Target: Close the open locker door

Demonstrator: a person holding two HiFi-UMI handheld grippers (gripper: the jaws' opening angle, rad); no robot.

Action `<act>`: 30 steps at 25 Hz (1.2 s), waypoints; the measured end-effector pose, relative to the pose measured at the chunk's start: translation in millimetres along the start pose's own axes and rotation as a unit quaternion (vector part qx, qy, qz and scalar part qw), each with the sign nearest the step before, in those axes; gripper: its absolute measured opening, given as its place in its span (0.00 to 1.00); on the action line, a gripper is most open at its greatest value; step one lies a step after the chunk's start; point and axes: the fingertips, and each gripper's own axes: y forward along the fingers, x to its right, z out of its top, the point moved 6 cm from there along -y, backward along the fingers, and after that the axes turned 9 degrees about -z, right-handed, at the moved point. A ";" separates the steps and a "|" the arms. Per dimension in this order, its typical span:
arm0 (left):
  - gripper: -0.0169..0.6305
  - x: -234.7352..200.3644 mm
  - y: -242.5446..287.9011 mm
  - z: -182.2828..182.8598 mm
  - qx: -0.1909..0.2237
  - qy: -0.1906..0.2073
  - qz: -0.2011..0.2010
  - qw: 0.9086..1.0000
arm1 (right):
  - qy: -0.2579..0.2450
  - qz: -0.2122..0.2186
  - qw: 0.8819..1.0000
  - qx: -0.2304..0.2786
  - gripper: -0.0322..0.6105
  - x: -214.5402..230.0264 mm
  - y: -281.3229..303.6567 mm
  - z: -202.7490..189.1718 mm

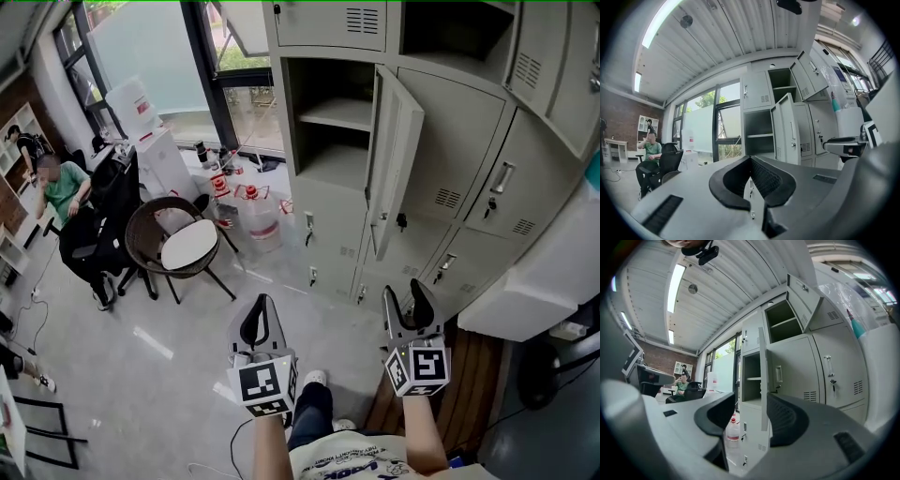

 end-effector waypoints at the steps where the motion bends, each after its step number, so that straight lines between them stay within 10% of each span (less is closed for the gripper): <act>1: 0.03 -3.4 8.6 0.4 0.000 0.000 -0.003 1.000 | -0.001 -0.001 1.000 -0.002 0.37 -1.2 8.1 -1.0; 30: 0.03 -74.0 177.3 1.9 -0.003 -0.007 -0.090 0.996 | -0.005 -0.090 0.995 -0.051 0.37 -0.7 156.9 -33.7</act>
